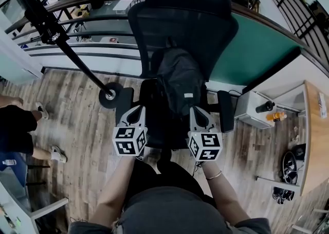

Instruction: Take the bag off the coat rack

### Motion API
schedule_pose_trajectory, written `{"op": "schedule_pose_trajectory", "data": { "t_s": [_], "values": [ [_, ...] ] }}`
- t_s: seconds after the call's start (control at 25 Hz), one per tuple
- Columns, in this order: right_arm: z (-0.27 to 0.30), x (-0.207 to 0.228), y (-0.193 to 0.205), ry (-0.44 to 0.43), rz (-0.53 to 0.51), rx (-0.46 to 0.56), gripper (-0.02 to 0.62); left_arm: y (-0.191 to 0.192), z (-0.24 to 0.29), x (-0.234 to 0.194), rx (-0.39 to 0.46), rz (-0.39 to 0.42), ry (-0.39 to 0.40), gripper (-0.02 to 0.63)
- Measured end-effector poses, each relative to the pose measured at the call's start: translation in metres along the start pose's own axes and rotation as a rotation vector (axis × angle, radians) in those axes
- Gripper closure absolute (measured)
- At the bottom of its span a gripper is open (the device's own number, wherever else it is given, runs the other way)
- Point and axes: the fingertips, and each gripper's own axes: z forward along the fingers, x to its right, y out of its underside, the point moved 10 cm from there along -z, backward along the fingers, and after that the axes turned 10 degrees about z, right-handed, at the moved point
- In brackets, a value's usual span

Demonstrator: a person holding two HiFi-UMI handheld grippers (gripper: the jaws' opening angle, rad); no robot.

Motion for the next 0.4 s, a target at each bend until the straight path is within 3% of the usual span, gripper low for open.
{"op": "schedule_pose_trajectory", "data": {
  "t_s": [0.4],
  "values": [
    [0.0, 0.018, -0.005, -0.012, -0.016, 0.003, 0.594, -0.006, 0.009, 0.011, 0.013, -0.009, -0.02, 0.578]
  ]
}}
